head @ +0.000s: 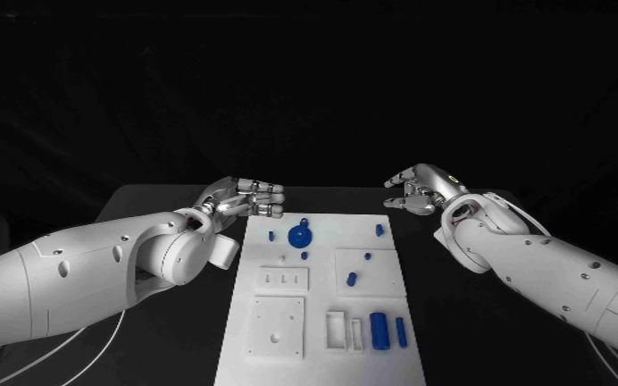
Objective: Assemble the parts on the task board
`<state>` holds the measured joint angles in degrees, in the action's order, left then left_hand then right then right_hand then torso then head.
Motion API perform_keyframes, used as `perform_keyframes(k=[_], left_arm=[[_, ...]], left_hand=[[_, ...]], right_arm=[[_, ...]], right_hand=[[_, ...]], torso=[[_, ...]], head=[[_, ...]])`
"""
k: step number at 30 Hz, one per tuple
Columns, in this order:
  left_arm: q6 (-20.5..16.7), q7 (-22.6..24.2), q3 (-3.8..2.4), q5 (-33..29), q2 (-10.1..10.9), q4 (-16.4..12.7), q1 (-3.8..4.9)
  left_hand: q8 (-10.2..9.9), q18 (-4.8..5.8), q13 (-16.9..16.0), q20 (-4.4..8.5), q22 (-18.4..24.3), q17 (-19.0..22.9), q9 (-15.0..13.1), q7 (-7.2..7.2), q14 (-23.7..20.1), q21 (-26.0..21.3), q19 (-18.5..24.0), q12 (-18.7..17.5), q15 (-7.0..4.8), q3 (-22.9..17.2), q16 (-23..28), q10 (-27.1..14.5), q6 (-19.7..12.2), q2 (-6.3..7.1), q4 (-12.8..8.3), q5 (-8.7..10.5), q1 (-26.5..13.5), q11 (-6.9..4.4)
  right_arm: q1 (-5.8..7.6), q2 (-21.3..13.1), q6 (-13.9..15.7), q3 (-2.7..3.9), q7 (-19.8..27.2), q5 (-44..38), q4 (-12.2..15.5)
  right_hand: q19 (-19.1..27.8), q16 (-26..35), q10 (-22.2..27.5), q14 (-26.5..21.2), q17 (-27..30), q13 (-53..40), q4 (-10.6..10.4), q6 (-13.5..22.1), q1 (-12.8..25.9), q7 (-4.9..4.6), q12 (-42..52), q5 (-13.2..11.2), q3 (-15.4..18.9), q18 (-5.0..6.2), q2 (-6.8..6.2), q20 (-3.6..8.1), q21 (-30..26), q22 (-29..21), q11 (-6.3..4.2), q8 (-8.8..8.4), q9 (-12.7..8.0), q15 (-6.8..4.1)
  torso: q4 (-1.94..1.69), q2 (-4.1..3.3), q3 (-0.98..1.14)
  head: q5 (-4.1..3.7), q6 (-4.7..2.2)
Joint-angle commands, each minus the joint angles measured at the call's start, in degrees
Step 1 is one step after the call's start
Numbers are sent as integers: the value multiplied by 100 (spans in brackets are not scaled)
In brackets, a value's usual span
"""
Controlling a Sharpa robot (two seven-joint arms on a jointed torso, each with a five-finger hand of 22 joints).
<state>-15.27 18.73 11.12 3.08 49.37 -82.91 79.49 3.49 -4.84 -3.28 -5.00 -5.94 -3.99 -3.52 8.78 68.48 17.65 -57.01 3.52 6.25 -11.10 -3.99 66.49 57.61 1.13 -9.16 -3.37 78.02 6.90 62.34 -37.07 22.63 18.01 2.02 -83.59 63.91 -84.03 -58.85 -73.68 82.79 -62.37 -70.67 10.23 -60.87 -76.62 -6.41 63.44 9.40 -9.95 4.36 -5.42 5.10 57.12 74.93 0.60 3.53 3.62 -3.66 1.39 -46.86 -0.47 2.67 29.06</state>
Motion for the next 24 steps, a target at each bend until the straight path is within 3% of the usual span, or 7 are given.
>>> perform_keyframes(k=[1,3,7,13,24], left_arm=[[120,160,-3,72,0,17,-14],[133,164,-3,75,-2,31,-33],[155,165,-3,76,-14,59,-59],[166,132,-3,77,-57,123,-102],[168,51,-3,82,-103,170,-136]], left_hand=[[8,42,0,-7,-7,1,-9,-20,-34,25,40,-16,-16,-47,18,-69,25,24,-5,-29,-67,6],[7,41,0,-9,-9,1,-8,-17,-31,28,42,-16,-16,-50,17,-85,21,26,-8,-29,-68,11],[7,36,-1,-12,-14,0,-8,-10,-29,37,47,-15,-13,-49,18,-119,-1,30,-12,-25,-75,22],[6,33,0,-17,-17,0,-8,-6,-31,44,54,-16,-10,-42,18,-146,-10,33,-13,-24,-80,32],[6,22,-1,-35,5,-2,-7,13,-42,26,49,-14,0,46,17,-194,-113,24,52,-16,-87,48]], right_arm=[[-35,-3,-522,4,884,470,-176],[-72,19,-609,7,947,448,-305],[-133,109,-747,10,1041,386,-594],[-215,329,-839,11,1160,421,-1074],[-299,611,-987,9,1153,385,-1533]], right_hand=[[-38,41,49,-42,5,17,33,70,-15,2,-22,106,138,-32,44,-41,-14,732,-9,2,-5,9],[-34,42,61,-46,5,33,69,86,-54,7,-31,124,231,-35,87,-40,-19,731,-14,0,-6,7],[-29,49,77,-52,9,45,88,131,-48,3,-45,169,261,-34,65,-42,-32,728,-14,0,-6,10],[-10,68,104,-72,21,79,22,374,-124,33,-76,81,726,-45,133,-27,-88,717,-34,-4,-11,-5],[-2,66,155,-79,14,97,118,529,-182,12,-104,94,668,-30,190,-35,-97,716,-37,-8,-16,1]], torso=[[40,6,84],[39,6,93],[31,-9,138],[-8,-39,224],[-48,-79,279]], head=[[-16,4],[-36,17],[-42,10],[-110,20],[-120,23]])
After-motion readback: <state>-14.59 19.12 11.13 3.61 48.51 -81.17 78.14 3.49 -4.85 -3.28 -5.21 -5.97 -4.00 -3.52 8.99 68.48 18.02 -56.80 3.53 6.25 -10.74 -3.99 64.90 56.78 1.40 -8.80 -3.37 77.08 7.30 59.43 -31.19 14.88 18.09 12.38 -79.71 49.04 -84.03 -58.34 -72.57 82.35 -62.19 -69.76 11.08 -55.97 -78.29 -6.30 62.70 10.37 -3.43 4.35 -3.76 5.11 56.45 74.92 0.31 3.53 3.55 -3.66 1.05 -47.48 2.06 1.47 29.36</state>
